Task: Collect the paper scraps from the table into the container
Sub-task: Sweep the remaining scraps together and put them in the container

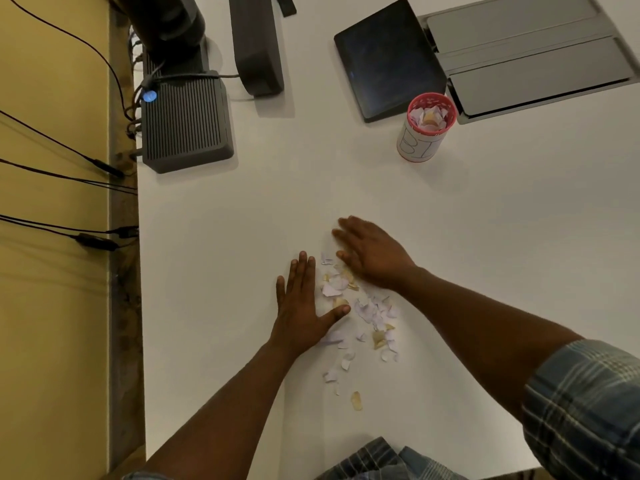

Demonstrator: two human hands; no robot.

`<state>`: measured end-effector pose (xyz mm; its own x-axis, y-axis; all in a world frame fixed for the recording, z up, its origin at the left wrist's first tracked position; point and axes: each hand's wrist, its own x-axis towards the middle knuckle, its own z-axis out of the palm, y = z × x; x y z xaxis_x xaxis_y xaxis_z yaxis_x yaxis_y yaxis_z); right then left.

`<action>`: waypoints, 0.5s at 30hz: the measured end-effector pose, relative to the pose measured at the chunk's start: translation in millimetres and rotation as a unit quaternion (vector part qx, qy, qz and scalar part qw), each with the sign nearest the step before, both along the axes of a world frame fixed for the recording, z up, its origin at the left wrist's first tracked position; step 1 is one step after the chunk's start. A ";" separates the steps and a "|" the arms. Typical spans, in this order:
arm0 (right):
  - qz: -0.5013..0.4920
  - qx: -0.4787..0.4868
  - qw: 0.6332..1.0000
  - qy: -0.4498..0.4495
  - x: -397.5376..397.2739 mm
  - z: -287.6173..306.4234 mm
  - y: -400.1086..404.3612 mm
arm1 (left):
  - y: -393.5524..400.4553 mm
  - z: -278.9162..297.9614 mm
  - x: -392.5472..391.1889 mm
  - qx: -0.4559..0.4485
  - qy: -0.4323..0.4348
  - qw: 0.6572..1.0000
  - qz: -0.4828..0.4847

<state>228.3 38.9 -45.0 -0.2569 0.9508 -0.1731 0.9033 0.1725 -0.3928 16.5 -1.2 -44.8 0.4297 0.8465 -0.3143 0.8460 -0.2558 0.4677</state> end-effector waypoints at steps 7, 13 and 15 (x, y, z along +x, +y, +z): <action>-0.023 0.014 1.000 0.007 -9.0 5.8 -65.2 | -12.4 -5.0 -11.0 0.012 -0.021 0.998 -0.057; -0.146 0.014 0.988 0.045 -1.9 18.3 -113.8 | -46.7 5.5 -29.1 -0.028 -0.070 0.995 -0.067; -0.188 0.001 0.981 0.042 3.1 21.1 -127.3 | -61.1 6.5 -37.8 -0.033 -0.074 0.995 -0.056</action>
